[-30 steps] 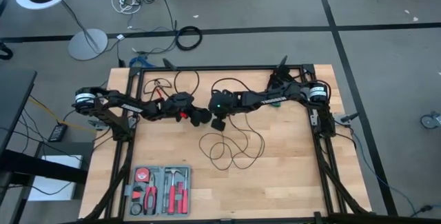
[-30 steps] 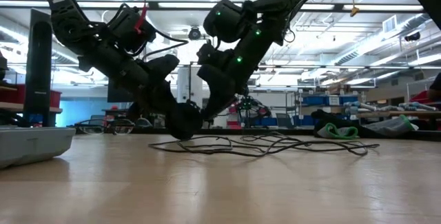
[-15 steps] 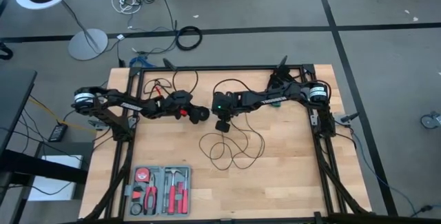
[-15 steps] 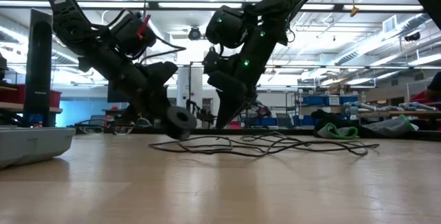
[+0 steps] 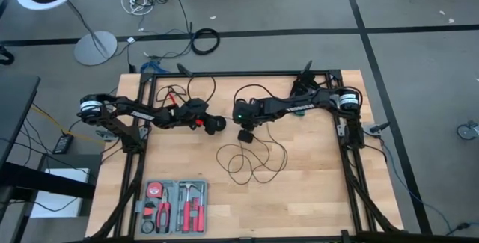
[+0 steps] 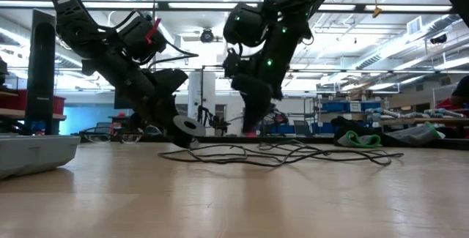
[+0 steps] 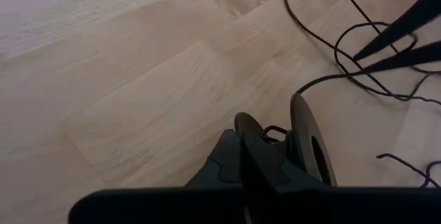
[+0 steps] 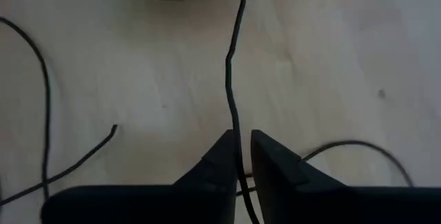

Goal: Coil cords
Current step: Coil the black wire onto the black spool

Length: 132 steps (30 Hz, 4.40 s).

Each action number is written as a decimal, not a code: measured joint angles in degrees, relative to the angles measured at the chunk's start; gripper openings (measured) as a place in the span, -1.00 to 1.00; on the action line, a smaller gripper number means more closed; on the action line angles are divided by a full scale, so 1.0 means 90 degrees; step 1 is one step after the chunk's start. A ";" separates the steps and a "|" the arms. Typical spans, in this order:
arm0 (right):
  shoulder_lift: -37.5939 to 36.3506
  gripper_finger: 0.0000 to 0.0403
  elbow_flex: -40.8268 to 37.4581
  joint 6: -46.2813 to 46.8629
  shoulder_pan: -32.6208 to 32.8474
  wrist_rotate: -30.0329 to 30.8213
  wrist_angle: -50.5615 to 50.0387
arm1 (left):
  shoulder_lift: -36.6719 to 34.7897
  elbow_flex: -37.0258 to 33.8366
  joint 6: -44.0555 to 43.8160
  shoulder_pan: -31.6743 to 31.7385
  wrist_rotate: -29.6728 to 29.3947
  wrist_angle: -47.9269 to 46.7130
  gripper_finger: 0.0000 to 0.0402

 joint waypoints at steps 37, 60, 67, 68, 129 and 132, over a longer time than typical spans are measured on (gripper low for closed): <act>-0.0470 -0.87 -0.0435 -0.0595 0.0134 -0.0270 0.1245 | -0.1126 -0.0021 0.0656 -0.0517 -0.0600 -0.1096 -1.00; -0.0455 -0.99 -0.0758 0.0235 0.0236 0.0352 0.1641 | -0.1112 -0.0029 0.0488 -0.0510 -0.0062 -0.0508 -1.00; -0.0140 -1.00 -0.0807 0.0781 0.0131 0.0127 0.1715 | -0.1114 -0.0024 0.0421 -0.0510 0.0404 0.0198 -1.00; -0.0096 -1.00 -0.0808 0.0832 0.0142 0.0022 0.1652 | -0.1114 -0.0024 0.0410 -0.0510 0.0422 0.0261 -1.00; 0.0178 -0.99 -0.0634 0.0709 0.0495 0.0015 0.1590 | -0.1104 -0.0015 -0.0042 -0.0503 -0.0990 -0.0288 -1.00; 0.0178 -0.99 -0.0634 0.0706 0.0577 -0.0104 0.1892 | -0.1104 -0.0015 -0.0049 -0.0503 -0.0939 -0.0142 -1.00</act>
